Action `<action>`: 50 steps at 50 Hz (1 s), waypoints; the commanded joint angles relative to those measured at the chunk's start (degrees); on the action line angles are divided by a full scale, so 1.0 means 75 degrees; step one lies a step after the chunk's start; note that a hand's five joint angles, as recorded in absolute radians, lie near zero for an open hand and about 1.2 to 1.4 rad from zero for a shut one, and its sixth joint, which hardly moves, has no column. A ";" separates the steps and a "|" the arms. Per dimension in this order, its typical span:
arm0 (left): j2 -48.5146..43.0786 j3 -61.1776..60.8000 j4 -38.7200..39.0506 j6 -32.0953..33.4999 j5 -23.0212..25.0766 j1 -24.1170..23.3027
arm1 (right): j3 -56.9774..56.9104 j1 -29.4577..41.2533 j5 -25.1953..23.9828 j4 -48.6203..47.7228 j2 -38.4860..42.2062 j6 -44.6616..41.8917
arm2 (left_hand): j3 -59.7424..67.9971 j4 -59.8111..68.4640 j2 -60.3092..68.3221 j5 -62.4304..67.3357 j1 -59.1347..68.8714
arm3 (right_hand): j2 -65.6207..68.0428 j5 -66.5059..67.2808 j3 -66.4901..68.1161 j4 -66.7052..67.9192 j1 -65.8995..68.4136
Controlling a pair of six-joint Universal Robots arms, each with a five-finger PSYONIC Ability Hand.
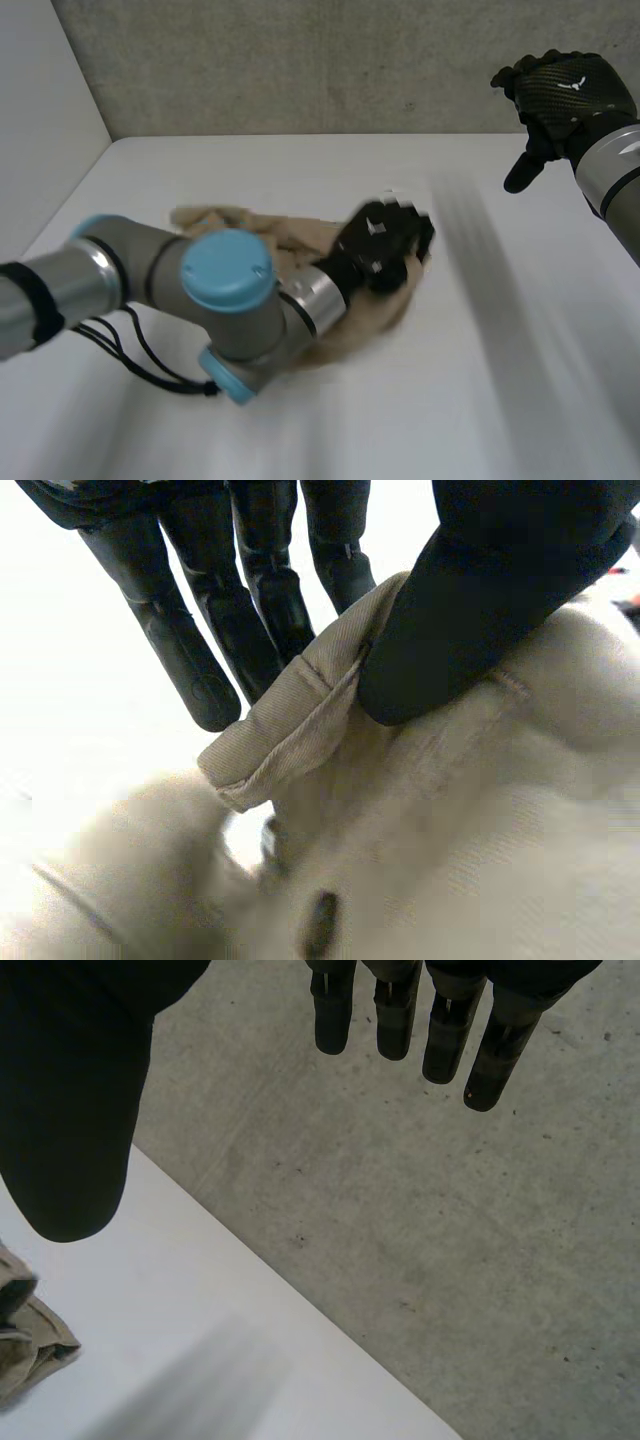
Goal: Fold the shorts.
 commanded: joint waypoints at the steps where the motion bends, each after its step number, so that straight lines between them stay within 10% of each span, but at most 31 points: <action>1: 0.0137 -0.0098 -0.0716 0.0970 -0.0045 -0.0446 | 0.0011 0.0025 -0.0013 0.0013 0.0019 -0.0149 | -0.1996 -0.1952 -0.1967 -0.1743 -0.1833 | -0.0445 -0.0505 -0.0066 -0.0525 0.0000; 11: 0.1553 -0.0542 -0.0845 0.1779 -0.0804 -0.0189 | 0.0047 0.0096 -0.0083 0.0352 0.0066 -0.1027 | -0.6241 -0.6197 -0.6213 -0.5988 -0.6078 | -0.0445 -0.0505 -0.0066 -0.0525 0.0000; 28: 0.4438 -0.3800 -0.1079 0.1768 -0.3630 0.1007 | 0.1299 0.0002 -0.1923 0.1994 0.0113 -0.2517 | -0.4990 -0.4946 -0.4961 -0.4737 -0.4827 | -0.0445 -0.0505 -0.0066 -0.0525 0.0000; 50: 0.4146 -0.5301 -0.2369 0.0960 -0.3725 0.1288 | 0.3504 -0.0045 -0.1888 -0.0409 0.1120 -0.1040 | -0.3619 -0.3575 -0.3591 -0.3366 -0.3456 | 0.2435 0.2374 0.2814 0.2354 0.2880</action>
